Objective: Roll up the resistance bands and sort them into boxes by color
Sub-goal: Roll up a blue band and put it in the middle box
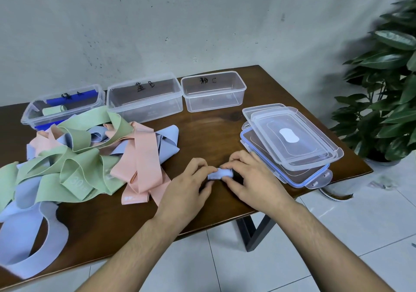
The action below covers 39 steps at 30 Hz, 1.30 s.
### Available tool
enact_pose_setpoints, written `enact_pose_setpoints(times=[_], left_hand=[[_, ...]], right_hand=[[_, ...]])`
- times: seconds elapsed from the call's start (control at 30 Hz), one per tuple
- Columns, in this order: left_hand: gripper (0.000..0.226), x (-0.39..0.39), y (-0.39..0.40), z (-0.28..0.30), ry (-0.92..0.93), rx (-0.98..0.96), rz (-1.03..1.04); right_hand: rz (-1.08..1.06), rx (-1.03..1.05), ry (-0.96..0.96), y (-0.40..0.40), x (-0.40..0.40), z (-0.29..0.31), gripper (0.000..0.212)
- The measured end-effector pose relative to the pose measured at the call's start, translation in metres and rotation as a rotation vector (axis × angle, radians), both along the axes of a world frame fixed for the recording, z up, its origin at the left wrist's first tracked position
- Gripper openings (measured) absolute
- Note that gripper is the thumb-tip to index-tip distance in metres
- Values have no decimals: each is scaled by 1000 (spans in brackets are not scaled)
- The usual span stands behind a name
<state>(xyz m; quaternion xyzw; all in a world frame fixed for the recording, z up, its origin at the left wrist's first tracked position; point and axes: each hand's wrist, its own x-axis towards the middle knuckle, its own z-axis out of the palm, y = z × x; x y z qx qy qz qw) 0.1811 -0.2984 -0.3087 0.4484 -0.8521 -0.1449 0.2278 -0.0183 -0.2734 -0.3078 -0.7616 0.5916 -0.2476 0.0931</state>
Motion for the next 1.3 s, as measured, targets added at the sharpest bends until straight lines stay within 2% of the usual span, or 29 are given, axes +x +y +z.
enact_pose_setpoints(times=[0.17,0.47,0.7,0.8,0.93,1.1,1.17,1.3], left_hand=[[30,-2,-8,-1,-22,17,29],[38,-8,-19,6,-42,134,82],[38,-14,-26,14,-24,260,150],[33,-19,-26,18,180,400,229],[25,-35,-23,28,627,715,338],[25,-55,-22,41,1107,999,317],[21,-63,-23,47,1219,1022,318],[21,-70,-25,47,1268,1006,314]], right_hand=[[1,-15,11,-1,1,1,36],[35,56,51,-16,-2,7,31],[11,121,1,-30,-1,14,26],[-44,88,-12,-33,-3,20,26],[-115,70,-69,-36,-8,31,27],[-91,34,-147,-42,-10,38,26],[-53,35,-159,-41,-12,40,27],[71,53,-193,-41,-18,40,31]])
